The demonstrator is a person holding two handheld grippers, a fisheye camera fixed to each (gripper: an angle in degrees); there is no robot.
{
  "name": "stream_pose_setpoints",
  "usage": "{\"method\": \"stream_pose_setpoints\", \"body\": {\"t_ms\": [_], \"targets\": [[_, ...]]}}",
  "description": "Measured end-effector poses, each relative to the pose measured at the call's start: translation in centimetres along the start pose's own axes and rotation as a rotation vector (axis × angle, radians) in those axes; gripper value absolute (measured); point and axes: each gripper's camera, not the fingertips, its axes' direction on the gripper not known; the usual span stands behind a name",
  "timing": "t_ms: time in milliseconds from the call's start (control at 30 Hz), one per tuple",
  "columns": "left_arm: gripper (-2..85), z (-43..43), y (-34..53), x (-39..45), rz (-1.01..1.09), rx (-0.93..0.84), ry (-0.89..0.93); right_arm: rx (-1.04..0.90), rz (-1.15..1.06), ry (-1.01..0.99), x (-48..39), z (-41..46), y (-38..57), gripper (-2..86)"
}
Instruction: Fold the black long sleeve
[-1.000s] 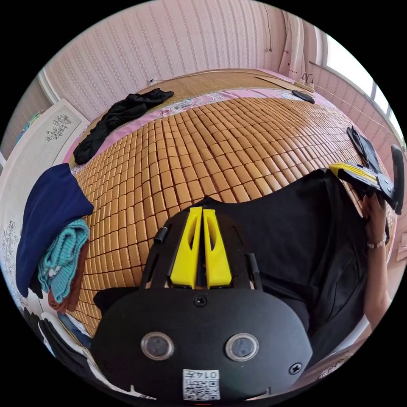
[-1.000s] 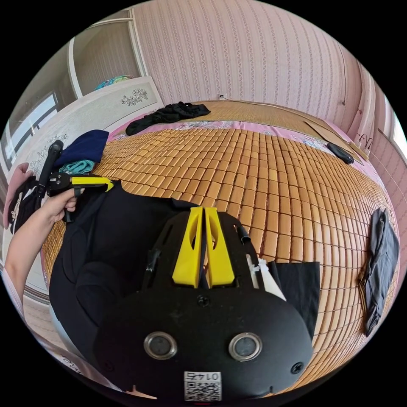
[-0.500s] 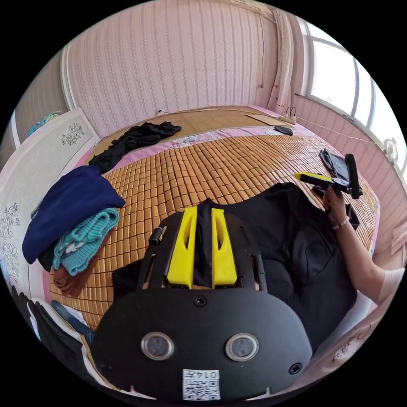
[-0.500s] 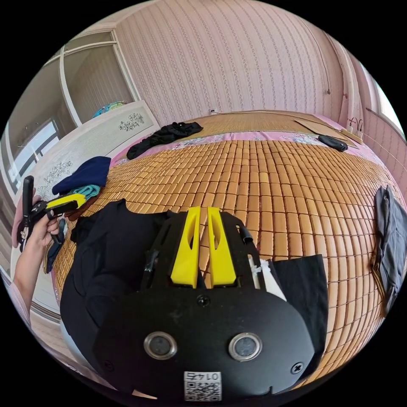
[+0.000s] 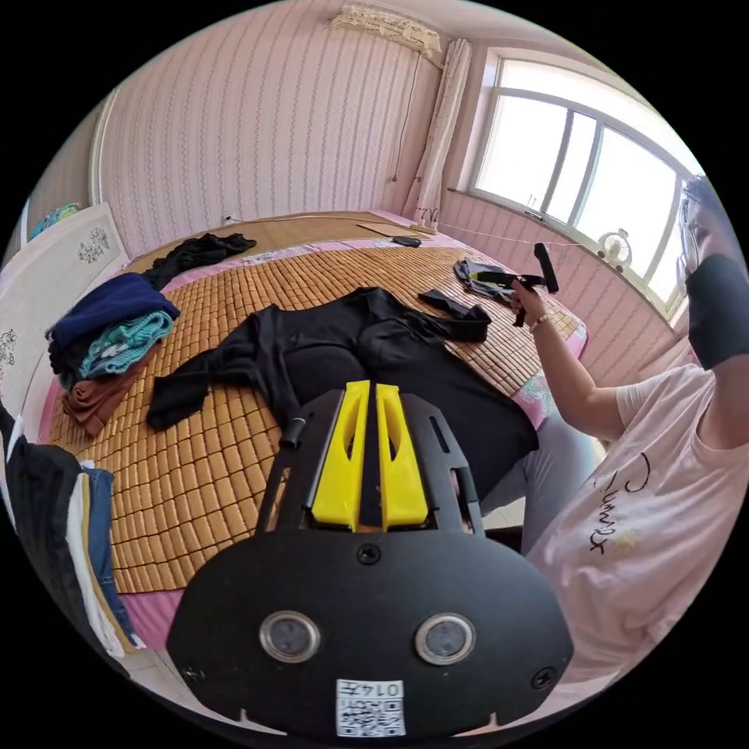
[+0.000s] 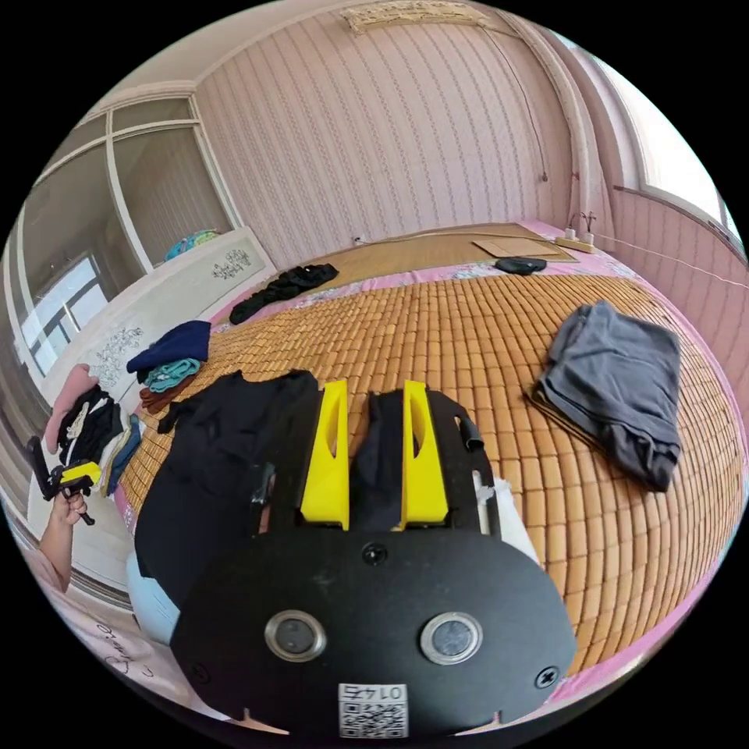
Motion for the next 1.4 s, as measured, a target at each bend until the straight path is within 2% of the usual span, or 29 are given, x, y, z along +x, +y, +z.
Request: {"method": "stream_pose_setpoints", "body": {"t_ms": [67, 133, 233, 333, 467, 567, 633, 700, 833, 900, 967, 1033, 1133, 1267, 1333, 1400], "targets": [[2.6, 3.8, -0.3, 2.2, 0.021, -0.009, 0.105, -0.125, 0.053, 0.045, 2.7, -0.6, 1.9, 11.0], [4.2, 6.8, -1.8, 4.5, 0.067, 0.001, 0.182, -0.214, 0.07, -0.057, 4.4, -1.0, 4.0, 10.8], [6.2, 11.9, -5.4, 8.6, 0.132, 0.026, 0.259, -0.136, 0.085, -0.102, 4.9, -2.4, 5.4, 9.6], [7.6, 17.6, -8.9, 12.3, 0.18, -0.007, 0.251, -0.171, 0.053, -0.178, 4.4, -2.5, 4.5, 5.9], [7.8, 26.1, -11.3, 15.3, 0.181, -0.137, 0.241, -0.277, -0.001, -0.098, 4.2, -2.1, 4.3, 0.8], [7.1, 29.7, -11.4, 17.2, 0.219, -0.213, 0.231, -0.175, 0.035, -0.153, 6.0, -6.5, 4.2, 0.0], [6.4, 30.1, -11.1, 18.0, 0.242, -0.208, 0.214, -0.07, 0.053, -0.325, 7.5, -12.0, 4.3, 0.1], [6.2, 29.6, -10.6, 18.3, 0.254, -0.168, 0.212, 0.021, -0.003, -0.374, 7.3, -16.7, 4.3, 0.3], [5.7, 28.9, -9.2, 17.8, 0.236, -0.124, 0.201, 0.234, 0.02, -0.248, 7.3, -22.2, 5.1, 1.0], [5.6, 28.7, -8.9, 17.3, 0.222, -0.108, 0.18, 0.258, 0.072, -0.246, 8.7, -22.4, 5.6, 1.9], [5.6, 28.8, -8.8, 16.7, 0.204, -0.094, 0.155, 0.171, 0.117, -0.27, 10.5, -22.0, 5.5, 4.2], [5.7, 29.2, -9.1, 16.5, 0.196, -0.088, 0.151, 0.045, 0.197, -0.21, 12.6, -21.3, 5.6, 7.5], [6.2, 30.6, -9.5, 17.0, 0.197, -0.083, 0.144, -0.007, 0.241, -0.119, 13.8, -20.6, 5.7, 8.3], [7.0, 35.0, -9.6, 18.4, 0.214, -0.139, 0.123, -0.037, 0.287, -0.136, 13.9, -17.7, 4.5, 7.4], [6.9, 37.6, -9.2, 18.8, 0.217, -0.197, 0.068, -0.241, 0.269, -0.068, 12.7, -14.6, 2.7, 5.5], [6.4, 39.9, -8.6, 19.1, 0.233, -0.259, 0.03, -0.266, 0.238, -0.004, 11.7, -13.9, 2.1, 2.9]]}}
